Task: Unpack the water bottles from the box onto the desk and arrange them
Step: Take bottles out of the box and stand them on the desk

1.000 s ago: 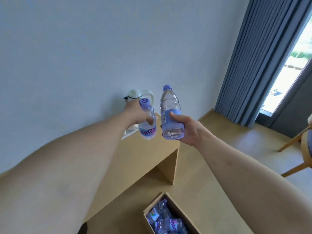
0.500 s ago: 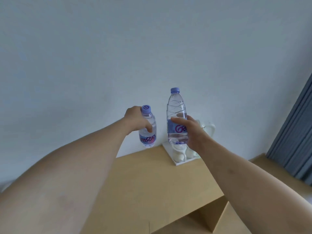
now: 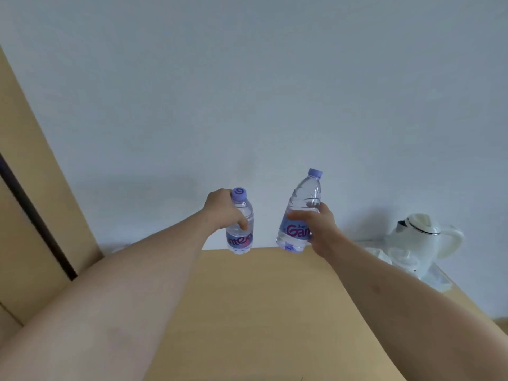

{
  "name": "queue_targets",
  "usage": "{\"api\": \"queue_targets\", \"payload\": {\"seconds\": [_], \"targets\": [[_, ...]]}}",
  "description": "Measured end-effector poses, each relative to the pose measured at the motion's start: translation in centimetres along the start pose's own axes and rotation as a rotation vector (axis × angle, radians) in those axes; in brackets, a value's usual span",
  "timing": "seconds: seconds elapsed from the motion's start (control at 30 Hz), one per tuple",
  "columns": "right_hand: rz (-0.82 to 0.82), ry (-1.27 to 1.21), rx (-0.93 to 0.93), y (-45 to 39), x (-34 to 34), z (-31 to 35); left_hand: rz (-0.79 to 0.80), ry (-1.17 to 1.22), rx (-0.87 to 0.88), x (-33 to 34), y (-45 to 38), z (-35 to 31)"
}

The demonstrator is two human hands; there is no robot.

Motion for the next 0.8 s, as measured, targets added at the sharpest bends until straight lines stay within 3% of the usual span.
{"api": "queue_targets", "payload": {"seconds": [0.33,0.53,0.67,0.8], "targets": [[0.136,0.663,-0.03,-8.2,5.0,-8.9,0.0,-0.028,-0.165,3.7,-6.4,8.0],[0.254,0.828,-0.048,-12.9,7.8,-13.3,-0.031,-0.128,-0.167,6.7,-10.3,12.6],[0.247,0.952,-0.049,-14.8,9.4,-15.4,-0.025,-0.156,-0.194,8.1,-12.4,15.4],[0.196,0.89,0.0,-16.1,10.3,-17.4,-0.045,-0.196,-0.208,9.6,-13.5,17.2]]}}
Point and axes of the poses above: each hand's wrist, its own y-axis away from the middle knuckle, its own x-axis out of the palm, z = x × y, the point moved 2 cm from there along -y, towards the middle knuckle, and after that the axes turned 5 degrees about -z, right-handed, at the moved point
